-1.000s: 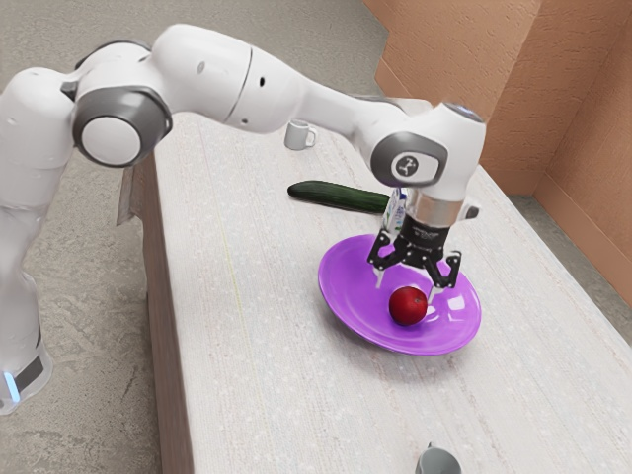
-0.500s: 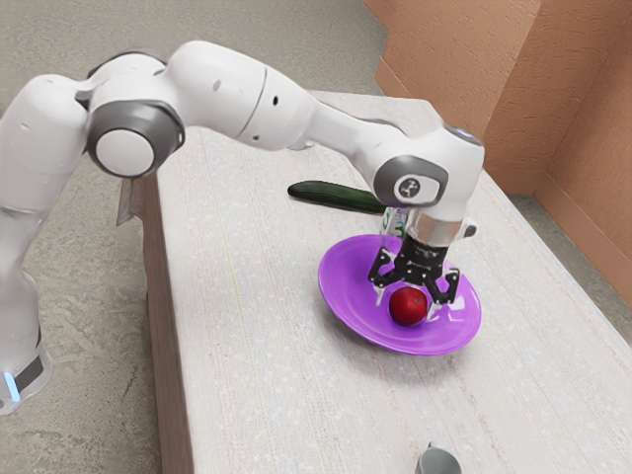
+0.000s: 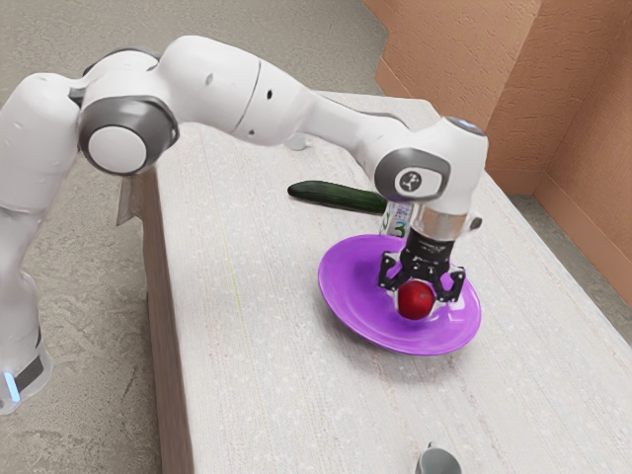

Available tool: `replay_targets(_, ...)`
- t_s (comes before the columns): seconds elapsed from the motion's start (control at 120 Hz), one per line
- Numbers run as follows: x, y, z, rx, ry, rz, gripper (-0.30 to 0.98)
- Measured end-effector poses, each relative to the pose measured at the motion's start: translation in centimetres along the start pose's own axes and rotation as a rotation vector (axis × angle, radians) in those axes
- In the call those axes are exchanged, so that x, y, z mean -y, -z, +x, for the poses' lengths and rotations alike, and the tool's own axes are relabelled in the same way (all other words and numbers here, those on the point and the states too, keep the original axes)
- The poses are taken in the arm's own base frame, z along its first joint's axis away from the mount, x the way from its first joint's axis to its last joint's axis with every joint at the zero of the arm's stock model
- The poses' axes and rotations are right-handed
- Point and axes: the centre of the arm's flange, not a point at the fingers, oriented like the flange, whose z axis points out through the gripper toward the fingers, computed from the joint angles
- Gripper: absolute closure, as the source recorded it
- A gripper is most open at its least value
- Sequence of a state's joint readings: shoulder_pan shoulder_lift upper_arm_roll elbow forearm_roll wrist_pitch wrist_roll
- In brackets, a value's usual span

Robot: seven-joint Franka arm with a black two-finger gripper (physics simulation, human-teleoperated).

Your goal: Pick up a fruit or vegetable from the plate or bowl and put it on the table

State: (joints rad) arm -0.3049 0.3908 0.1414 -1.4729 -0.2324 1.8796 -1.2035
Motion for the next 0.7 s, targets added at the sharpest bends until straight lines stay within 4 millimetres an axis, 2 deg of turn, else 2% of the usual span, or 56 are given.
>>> replay_targets(0.017,0.0,0.6,-0.3,-0.008,-0.006,-0.006,0.47)
replay_targets(0.075,-0.7,3.6,-2.3,-0.045,-0.041,-0.047,0.35)
replay_targets(0.125,-2.5,6.8,-5.7,-0.087,-0.101,-0.105,0.3)
replay_targets(0.192,-4.7,9.3,-10.3,-0.115,-0.173,-0.167,0.29)
replay_targets(0.233,-6.1,9.5,-13.4,-0.122,-0.217,-0.193,0.29)
replay_targets(0.283,-7.5,8.6,-16.8,-0.116,-0.262,-0.206,0.29)
replay_targets(0.342,-8.4,7.6,-18.9,-0.108,-0.285,-0.209,0.3)
replay_targets(0.4,-8.6,7.5,-19.2,-0.107,-0.282,-0.211,0.3)
replay_targets(0.492,-8.5,6.8,-18.5,-0.107,-0.271,-0.196,0.16)
replay_targets(0.567,-8.3,6.2,-18.3,-0.105,-0.269,-0.182,0.09)
replay_targets(0.6,-7.8,5.8,-17.5,-0.109,-0.255,-0.163,0.07)
replay_targets(0.617,-7.4,5.6,-16.7,-0.106,-0.239,-0.151,0.06)
replay_targets(0.65,-5.7,6.9,-15.7,-0.092,-0.201,-0.146,0.05)
replay_targets(0.675,-3.6,8.5,-15.0,-0.077,-0.159,-0.144,0.04)
replay_targets(0.7,-0.2,11.6,-13.6,-0.061,-0.101,-0.148,0.03)
